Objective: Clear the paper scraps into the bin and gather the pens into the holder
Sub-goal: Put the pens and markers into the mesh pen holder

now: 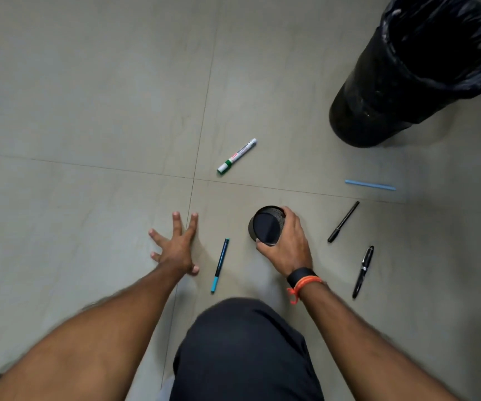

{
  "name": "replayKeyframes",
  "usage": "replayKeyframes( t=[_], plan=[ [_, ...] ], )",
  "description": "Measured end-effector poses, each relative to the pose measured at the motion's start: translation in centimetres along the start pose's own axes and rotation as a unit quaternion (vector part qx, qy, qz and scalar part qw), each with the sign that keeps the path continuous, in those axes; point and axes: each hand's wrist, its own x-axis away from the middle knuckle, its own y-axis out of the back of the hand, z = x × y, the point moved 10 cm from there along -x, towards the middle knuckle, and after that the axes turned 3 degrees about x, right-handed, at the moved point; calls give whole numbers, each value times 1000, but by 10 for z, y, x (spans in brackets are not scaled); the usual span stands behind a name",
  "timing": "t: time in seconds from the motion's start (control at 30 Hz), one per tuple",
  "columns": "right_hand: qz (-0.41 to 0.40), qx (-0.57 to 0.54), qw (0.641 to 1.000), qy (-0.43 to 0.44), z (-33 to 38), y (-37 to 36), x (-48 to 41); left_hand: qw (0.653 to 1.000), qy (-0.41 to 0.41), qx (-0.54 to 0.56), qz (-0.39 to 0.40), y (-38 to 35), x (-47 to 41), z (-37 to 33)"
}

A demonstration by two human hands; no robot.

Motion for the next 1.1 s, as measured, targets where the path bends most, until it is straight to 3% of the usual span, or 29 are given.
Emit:
replayKeyframes(
  t=[0.13,0.2,0.27,0.33,0.4,0.47,0.57,0.67,0.77,0.83,0.9,1.0,1.1],
  plan=[
    [-9,33,999,15,-4,7,6,1000,3,3,0,-1,2,0],
    [-114,69,982,135,23,25,22,1000,3,3,-5,-1,2,0],
    [-163,100,927,322,63,12,56,1000,3,0,-7,-1,2,1],
    [-72,140,883,442,81,-39,81,1000,8,4,-7,-2,2,2],
    [13,209,844,494,79,-93,85,1000,11,-4,-10,-2,2,3],
    [45,271,803,529,76,-128,82,1000,10,-6,-11,-2,-1,3],
    [106,335,779,519,74,-152,70,1000,4,1,-17,-2,-3,4],
    [170,370,791,456,68,-162,67,999,3,5,-35,-1,-1,6],
    [232,308,859,336,56,-149,66,999,-3,13,-39,-1,1,5],
    [173,173,932,266,60,-110,63,999,-5,19,-37,-1,1,4],
    [21,6,973,228,68,-48,60,999,-5,25,-34,-1,2,4],
    [-142,-155,965,157,53,32,50,999,-6,30,-31,-1,3,2],
    [-190,-203,953,116,36,72,27,999,-4,26,-33,-1,2,2]
  ],
)
